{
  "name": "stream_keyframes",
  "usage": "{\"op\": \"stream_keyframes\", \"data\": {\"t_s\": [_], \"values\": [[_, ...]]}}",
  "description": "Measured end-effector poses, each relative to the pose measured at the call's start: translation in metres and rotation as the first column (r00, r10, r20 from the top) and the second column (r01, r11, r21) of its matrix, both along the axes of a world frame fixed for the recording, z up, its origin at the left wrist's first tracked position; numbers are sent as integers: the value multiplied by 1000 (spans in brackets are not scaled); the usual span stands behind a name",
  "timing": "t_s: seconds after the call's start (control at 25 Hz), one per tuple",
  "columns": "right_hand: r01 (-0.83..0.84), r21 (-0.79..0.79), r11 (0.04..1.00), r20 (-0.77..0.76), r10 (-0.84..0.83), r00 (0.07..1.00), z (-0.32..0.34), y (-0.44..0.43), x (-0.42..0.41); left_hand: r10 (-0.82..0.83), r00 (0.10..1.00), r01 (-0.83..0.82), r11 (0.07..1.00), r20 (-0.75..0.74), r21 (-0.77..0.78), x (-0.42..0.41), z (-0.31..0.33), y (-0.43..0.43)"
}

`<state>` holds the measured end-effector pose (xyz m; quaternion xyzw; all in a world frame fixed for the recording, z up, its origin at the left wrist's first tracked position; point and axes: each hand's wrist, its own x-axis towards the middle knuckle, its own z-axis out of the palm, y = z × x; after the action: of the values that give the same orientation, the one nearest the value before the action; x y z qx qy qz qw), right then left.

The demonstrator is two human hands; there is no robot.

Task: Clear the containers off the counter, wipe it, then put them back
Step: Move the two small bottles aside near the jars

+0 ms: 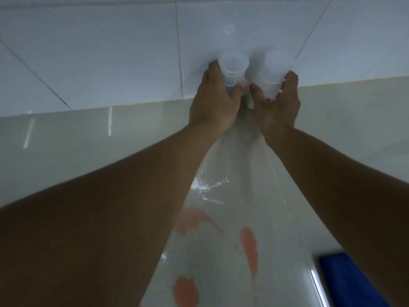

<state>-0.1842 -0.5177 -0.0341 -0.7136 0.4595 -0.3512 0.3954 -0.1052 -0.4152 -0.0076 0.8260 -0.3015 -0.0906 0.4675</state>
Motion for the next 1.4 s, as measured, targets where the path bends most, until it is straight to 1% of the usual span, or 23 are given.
{"op": "stream_keyframes", "data": {"t_s": [0.12,0.24,0.44,0.52,0.64,0.88,1.0,1.16,1.24,1.4], "values": [[22,-9,1000,74,-21,997,-3,21,-10,11,1000,-11,999,0,-32,-2,0,19],[0,5,1000,147,-1,989,2,58,-19,26,999,-24,997,26,-78,3,2,48],[-74,32,997,164,68,984,16,128,-21,60,998,-59,996,15,-62,14,9,109],[-107,55,993,167,97,981,20,159,-17,70,998,-70,997,5,-33,18,13,143],[-169,75,983,160,155,975,25,212,-6,89,996,-88,995,-13,55,27,21,204],[-336,78,939,153,322,934,36,318,23,167,984,-149,964,-63,222,47,47,321],[-398,79,914,127,386,913,42,368,42,237,969,-213,945,-70,250,68,61,372],[-455,58,889,86,449,889,53,424,76,336,941,-315,914,-44,257,105,79,441],[-475,41,879,73,472,879,59,448,96,389,920,-363,893,-51,267,122,81,476],[-514,27,858,45,512,858,67,477,130,468,883,-428,838,-42,340,146,75,529]]}}
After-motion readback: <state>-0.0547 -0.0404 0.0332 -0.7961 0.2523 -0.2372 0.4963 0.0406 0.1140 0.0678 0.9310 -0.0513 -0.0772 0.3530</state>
